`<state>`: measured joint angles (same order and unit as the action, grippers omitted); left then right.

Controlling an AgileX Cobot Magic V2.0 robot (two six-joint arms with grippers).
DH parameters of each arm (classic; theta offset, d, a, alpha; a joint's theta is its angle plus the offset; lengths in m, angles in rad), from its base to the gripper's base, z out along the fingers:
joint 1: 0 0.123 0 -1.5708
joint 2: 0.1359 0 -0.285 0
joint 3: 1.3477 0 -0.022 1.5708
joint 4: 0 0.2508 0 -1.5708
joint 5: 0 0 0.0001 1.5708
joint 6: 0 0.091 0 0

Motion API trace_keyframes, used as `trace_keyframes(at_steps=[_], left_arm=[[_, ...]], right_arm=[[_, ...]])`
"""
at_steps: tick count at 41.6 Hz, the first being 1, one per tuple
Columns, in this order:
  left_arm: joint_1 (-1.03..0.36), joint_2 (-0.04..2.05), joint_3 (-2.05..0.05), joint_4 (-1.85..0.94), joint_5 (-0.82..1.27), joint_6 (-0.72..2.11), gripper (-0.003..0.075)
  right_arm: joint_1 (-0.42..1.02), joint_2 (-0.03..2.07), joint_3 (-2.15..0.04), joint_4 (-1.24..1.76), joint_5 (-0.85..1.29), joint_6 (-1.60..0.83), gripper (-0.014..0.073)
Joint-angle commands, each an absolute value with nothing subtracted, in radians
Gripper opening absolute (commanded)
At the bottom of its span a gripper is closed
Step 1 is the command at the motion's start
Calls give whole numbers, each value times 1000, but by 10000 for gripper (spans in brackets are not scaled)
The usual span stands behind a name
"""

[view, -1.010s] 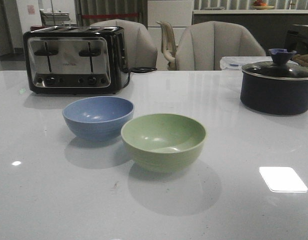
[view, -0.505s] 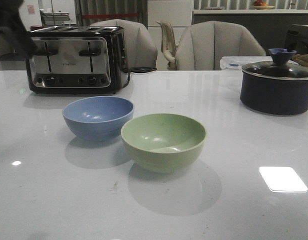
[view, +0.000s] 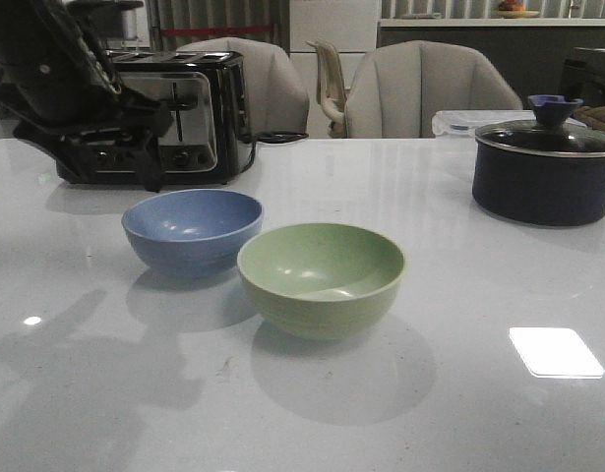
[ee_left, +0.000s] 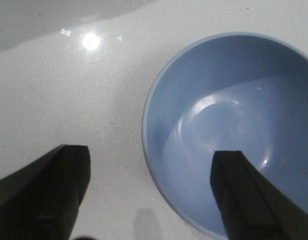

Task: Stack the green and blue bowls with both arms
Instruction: 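Lower the left gripper onto the rim of the light blue bowl and grasp it, then lift the blue bowl with the left gripper and carry it over the green bowl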

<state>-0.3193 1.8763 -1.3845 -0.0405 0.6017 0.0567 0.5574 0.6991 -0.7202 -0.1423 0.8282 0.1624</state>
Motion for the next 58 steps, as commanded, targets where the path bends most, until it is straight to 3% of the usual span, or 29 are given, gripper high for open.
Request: trace_keyframes(at_steps=[1,10,27,48,58], left_arm=[[-326,1889,-1451,-50,548,55,552],[-326,1962,-1471,-50,538,55,534],[-326,1972,-1471,-50,529,55,103],[-291,1735,-1471,-44,633,55,102],[-362,1619,-1471,-83,698,55,102]], right_arm=[[557,696,-746,-163,771,162,388],[557,696,-746,-163,771,162,388],[557,696,-746,-163,771,162,388],[557,696,-746,-163,771,162,388],[557,696,-746,-163,771,162,388]])
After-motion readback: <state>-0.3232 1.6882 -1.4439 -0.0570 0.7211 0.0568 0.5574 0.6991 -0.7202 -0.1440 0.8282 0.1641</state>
